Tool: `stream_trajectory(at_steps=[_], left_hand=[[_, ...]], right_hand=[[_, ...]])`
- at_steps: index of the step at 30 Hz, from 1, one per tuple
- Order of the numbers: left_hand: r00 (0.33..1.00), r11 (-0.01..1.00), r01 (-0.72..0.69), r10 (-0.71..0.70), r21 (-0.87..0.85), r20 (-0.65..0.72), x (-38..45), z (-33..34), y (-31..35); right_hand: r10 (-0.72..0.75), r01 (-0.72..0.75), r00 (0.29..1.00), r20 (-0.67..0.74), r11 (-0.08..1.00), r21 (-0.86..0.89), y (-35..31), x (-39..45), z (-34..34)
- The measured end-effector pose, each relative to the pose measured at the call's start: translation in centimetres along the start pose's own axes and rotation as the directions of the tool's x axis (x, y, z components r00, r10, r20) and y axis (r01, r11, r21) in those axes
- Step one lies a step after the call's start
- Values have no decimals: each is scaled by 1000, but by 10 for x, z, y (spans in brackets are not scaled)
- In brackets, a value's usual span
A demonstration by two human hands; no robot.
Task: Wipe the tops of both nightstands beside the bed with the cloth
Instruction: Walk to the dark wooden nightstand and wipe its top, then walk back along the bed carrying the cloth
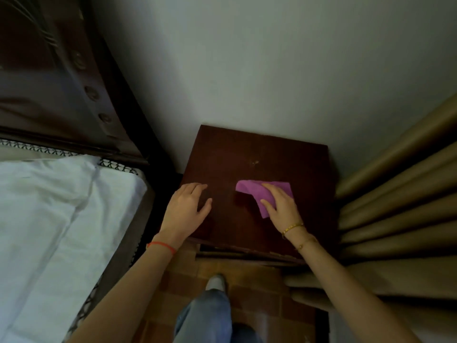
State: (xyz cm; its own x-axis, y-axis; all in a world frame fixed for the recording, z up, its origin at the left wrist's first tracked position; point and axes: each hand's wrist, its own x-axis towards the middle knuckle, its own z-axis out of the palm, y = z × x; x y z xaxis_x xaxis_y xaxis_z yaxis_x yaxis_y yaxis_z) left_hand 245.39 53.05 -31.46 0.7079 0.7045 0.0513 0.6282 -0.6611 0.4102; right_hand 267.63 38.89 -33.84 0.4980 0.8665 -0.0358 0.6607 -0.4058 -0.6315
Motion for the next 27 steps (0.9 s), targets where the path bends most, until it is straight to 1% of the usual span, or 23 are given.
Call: stream_trajectory(at_steps=[3, 6, 10, 13, 17, 19, 24, 27], left_hand=[[1000, 1000, 6, -6, -11, -4, -8, -62, 23], [1000, 1000, 9, -10, -23, -22, -16, -127, 47], [998, 999, 27, -29, -34, -53, -27, -207, 67], [997, 998, 35, -38, -42, -68, -38, -254, 76], [986, 997, 54, -62, -57, -152, -56, -289, 76], [984, 997, 68, -74, -44, -161, -64, -299, 76], [959, 987, 162, -154, 14, -239, -91, -312, 87], [929, 971, 238, -221, 22, -297, -109, -311, 100]], right_hand=[[49, -49, 998, -39, 999, 1, -47, -20, -47], [50, -51, 997, -56, 999, -17, -98, -38, -100], [11, -13, 998, -56, 999, -34, -164, -55, -160], [-38, 37, 999, -27, 998, -46, -201, -64, -189], [-88, 88, 996, -1, 995, -37, -231, -65, -205], [-115, 115, 993, 9, 992, -48, -238, -63, -207], [-194, 196, 979, 56, 980, -21, -248, -54, -211], [-290, 290, 953, 90, 957, 11, -251, -49, -213]])
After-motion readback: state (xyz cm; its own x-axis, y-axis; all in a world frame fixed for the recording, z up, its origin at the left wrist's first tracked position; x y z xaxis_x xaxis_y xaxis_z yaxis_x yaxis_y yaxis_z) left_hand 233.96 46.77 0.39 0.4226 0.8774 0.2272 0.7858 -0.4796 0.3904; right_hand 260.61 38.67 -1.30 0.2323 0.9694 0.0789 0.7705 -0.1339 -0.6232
